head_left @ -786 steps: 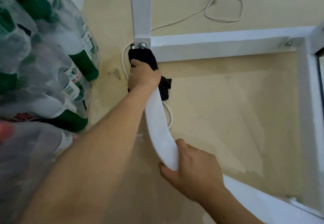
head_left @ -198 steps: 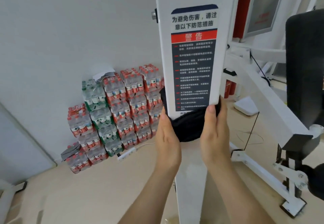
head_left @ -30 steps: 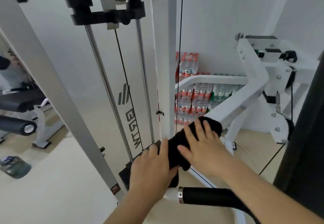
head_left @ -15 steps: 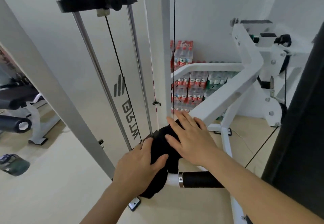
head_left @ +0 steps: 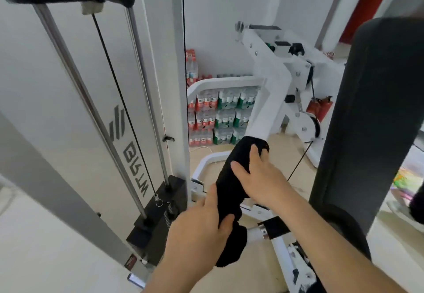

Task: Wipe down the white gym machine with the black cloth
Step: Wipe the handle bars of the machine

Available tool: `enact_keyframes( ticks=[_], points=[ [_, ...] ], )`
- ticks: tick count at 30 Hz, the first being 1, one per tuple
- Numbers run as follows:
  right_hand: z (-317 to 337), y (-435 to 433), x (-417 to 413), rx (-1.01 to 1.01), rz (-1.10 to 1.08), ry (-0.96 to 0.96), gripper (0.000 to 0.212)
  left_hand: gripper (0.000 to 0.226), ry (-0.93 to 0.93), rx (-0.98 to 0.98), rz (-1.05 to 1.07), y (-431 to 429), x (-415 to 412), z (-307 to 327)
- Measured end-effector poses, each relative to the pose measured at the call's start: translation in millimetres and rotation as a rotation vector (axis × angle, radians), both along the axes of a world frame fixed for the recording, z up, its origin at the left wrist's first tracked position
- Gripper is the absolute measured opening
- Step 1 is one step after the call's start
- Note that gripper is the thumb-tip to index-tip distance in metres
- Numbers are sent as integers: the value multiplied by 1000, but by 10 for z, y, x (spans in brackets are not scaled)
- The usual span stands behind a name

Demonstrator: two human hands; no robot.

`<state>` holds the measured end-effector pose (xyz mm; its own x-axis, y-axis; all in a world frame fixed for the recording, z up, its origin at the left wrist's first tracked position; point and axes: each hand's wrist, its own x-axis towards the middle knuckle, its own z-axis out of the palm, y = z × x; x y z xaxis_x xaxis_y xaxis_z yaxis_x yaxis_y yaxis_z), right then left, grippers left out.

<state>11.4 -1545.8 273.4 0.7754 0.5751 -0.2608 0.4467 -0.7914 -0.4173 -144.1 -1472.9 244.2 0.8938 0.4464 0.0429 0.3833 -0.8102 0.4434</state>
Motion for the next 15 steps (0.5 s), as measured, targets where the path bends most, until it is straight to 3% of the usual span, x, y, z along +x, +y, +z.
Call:
enact_keyframes(
  ticks=[2, 4, 6, 7, 15],
  points=[
    [-109, 95, -272, 67, -98, 109, 88, 38, -72, -182, -9, 107, -73, -37],
    [-216, 198, -381, 164, -207, 116, 88, 25, -147, -583, -45, 169, -52, -90],
    [-253, 267, -379, 234, -284, 124, 84, 25, -137, -975, -103, 222, -5, -89],
    [-262, 287, -356, 249, -302, 126, 83, 29, -119, -1061, -126, 261, 29, -91],
    [-245, 473, 171, 263, -431, 36, 85, 56, -107, -944, -256, 419, 640, -181]
  ],
)
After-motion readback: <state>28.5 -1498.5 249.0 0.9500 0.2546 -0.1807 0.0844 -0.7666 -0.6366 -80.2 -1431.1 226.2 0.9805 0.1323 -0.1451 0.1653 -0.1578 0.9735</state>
